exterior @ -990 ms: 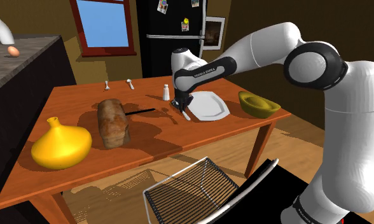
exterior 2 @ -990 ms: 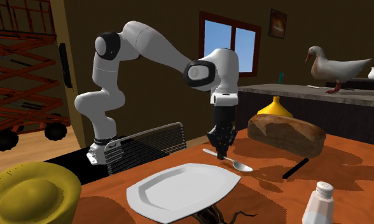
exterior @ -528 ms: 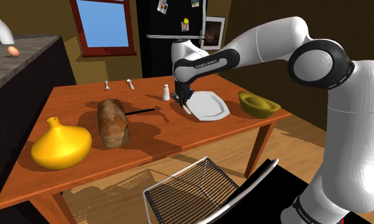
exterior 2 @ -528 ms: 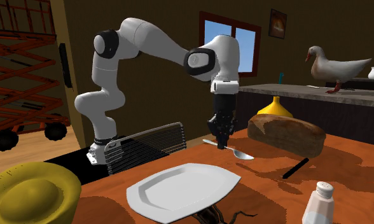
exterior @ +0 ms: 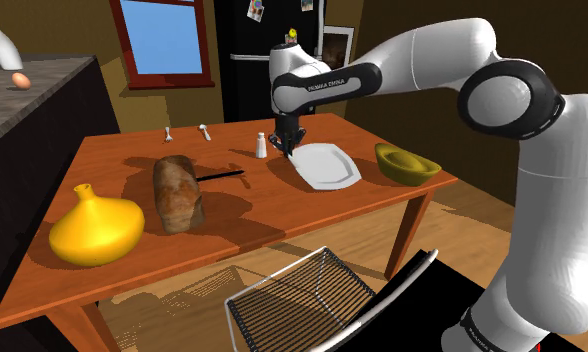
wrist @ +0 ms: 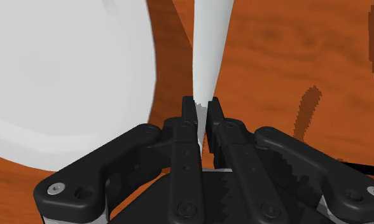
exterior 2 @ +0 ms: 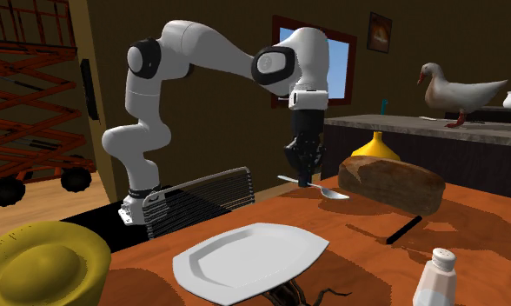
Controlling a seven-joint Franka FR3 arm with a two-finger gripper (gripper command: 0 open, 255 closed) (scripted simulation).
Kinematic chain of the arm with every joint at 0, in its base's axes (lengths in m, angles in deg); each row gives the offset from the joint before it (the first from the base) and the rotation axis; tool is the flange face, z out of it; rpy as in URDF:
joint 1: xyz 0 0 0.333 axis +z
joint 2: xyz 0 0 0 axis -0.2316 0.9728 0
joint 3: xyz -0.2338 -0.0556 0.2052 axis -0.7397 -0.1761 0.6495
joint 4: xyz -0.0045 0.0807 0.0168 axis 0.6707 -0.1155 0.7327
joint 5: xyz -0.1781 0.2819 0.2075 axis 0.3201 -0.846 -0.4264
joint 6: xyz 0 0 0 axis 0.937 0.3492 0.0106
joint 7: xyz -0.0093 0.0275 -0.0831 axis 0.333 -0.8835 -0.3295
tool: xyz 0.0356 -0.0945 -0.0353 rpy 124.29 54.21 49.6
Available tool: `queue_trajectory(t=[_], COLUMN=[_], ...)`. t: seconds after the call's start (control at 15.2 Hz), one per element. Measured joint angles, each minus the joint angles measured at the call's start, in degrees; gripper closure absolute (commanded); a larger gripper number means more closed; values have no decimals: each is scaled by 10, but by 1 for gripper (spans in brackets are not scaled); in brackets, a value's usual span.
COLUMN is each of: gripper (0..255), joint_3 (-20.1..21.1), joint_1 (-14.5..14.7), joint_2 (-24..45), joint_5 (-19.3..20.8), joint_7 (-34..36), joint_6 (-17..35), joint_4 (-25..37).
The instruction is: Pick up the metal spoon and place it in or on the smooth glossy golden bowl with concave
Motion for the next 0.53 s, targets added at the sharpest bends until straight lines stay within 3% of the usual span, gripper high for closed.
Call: queue_trajectory(t=[0.53], gripper=[255], joint_3=[1], joint_1=[1], joint_2=[-7], joint_5=[-5], joint_7=[-12], joint_6=[-56], joint_4=[50])
